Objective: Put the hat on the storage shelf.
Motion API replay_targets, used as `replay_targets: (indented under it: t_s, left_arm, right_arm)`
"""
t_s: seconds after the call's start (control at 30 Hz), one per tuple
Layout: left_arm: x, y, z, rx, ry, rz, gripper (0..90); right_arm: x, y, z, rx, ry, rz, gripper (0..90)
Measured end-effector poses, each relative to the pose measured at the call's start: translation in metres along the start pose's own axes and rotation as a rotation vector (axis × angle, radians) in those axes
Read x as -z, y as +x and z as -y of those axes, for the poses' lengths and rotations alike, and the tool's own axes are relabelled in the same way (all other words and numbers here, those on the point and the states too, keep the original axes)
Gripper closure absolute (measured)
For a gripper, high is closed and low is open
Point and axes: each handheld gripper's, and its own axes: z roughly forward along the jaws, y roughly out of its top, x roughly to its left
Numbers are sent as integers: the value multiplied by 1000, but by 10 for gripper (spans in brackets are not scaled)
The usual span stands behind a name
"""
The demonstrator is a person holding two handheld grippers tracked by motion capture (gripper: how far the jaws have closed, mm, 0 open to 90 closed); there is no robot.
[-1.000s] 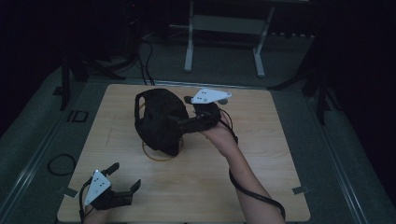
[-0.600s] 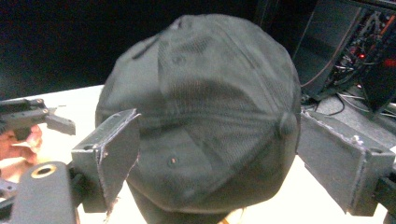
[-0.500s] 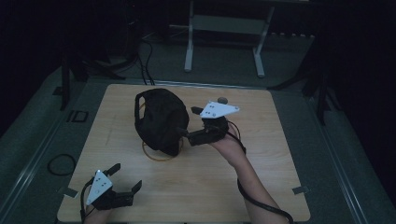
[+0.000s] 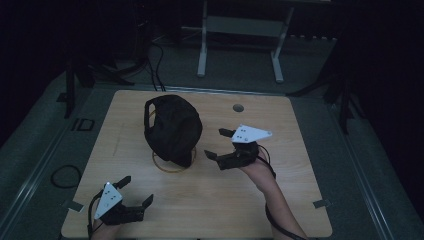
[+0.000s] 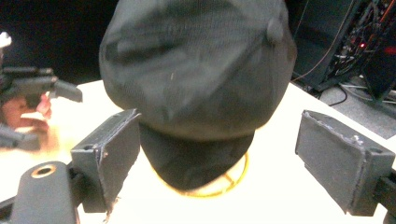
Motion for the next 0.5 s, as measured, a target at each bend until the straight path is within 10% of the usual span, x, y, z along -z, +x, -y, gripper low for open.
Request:
replay_targets:
  t_s: [0.5]
  left_arm:
    - [-4, -1, 3, 2, 26, 28, 23]
  right_arm:
    - [22, 3, 71, -8, 60, -4, 147]
